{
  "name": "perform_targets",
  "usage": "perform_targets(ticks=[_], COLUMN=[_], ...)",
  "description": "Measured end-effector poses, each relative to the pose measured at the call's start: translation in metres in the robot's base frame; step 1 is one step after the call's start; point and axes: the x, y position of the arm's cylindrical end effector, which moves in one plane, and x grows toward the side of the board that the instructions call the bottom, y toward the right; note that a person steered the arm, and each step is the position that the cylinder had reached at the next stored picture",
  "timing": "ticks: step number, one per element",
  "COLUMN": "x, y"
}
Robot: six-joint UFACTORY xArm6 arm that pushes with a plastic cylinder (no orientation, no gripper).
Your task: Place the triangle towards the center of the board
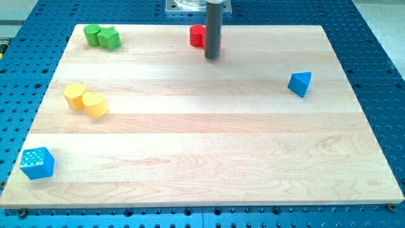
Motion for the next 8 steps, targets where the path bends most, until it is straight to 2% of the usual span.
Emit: perform_targets(ticks=[1,3,4,5,6,7,8], x=[0.022,0.039,0.093,0.136,0.144,0.13,0.192], y=[-0.02,0.233,0.233,0.089,0.042,0.11,0.114])
